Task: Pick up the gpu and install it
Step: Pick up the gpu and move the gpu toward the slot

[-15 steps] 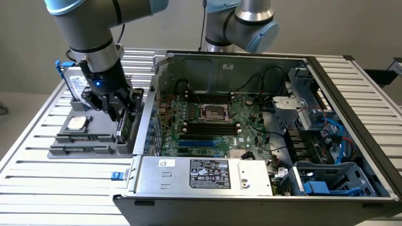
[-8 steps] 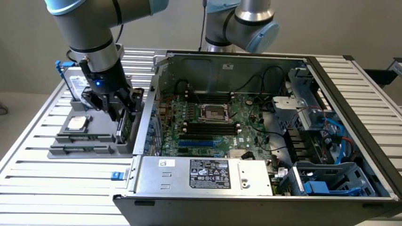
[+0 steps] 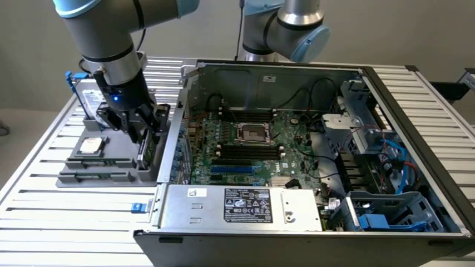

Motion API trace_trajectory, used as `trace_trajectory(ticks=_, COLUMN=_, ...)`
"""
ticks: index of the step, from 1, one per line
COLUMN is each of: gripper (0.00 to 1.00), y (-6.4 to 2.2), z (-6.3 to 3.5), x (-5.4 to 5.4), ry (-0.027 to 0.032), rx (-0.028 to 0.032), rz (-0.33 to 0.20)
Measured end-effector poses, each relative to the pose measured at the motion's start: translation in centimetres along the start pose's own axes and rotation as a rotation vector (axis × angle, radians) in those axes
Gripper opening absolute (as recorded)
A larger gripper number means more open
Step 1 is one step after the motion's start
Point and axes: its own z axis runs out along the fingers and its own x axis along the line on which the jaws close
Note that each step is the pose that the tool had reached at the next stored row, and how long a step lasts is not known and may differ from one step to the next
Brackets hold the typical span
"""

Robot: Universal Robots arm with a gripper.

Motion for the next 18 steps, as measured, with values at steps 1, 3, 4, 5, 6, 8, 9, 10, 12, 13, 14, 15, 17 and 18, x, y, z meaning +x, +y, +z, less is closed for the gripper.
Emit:
trace_trajectory(ticks=1, gripper=0.55, y=0.0, z=0.0, x=0.0, ry=0.0, rx=0.0001, rz=0.0)
trace_trajectory(ticks=3, gripper=0.53, y=0.0, z=0.0, x=-0.03, ry=0.0, rx=0.0, rz=0.0)
trace_trajectory(ticks=4, gripper=0.46, y=0.0, z=0.0, x=-0.04, ry=0.0, rx=0.0001, rz=0.0)
trace_trajectory(ticks=5, gripper=0.4, y=0.0, z=0.0, x=-0.05, ry=0.0, rx=0.0001, rz=0.0)
trace_trajectory(ticks=6, gripper=0.4, y=0.0, z=0.0, x=-0.06, ry=0.0, rx=0.0002, rz=0.0)
trace_trajectory(ticks=8, gripper=0.34, y=0.0, z=0.0, x=-0.07, ry=0.0001, rx=0.0003, rz=0.0)
trace_trajectory(ticks=9, gripper=0.27, y=0.0, z=0.0, x=-0.09, ry=0.0001, rx=0.0003, rz=0.0)
trace_trajectory(ticks=10, gripper=0.27, y=0.0, z=0.0, x=-0.09, ry=0.0001, rx=0.0003, rz=0.0)
trace_trajectory(ticks=12, gripper=0.27, y=0.0, z=0.0, x=-0.13, ry=0.0, rx=0.0004, rz=0.0)
trace_trajectory(ticks=13, gripper=0.27, y=0.01, z=0.0, x=-0.15, ry=0.0, rx=0.0004, rz=0.0)
trace_trajectory(ticks=14, gripper=0.27, y=0.01, z=0.01, x=-0.18, ry=0.0, rx=0.0004, rz=0.0)
trace_trajectory(ticks=15, gripper=0.27, y=0.01, z=0.01, x=-0.22, ry=0.0, rx=0.0005, rz=0.0)
trace_trajectory(ticks=17, gripper=0.27, y=0.01, z=0.01, x=-0.27, ry=0.0001, rx=0.0006, rz=0.0)
trace_trajectory(ticks=18, gripper=0.27, y=0.01, z=0.01, x=-0.29, ry=0.0, rx=0.0007, rz=0.0)
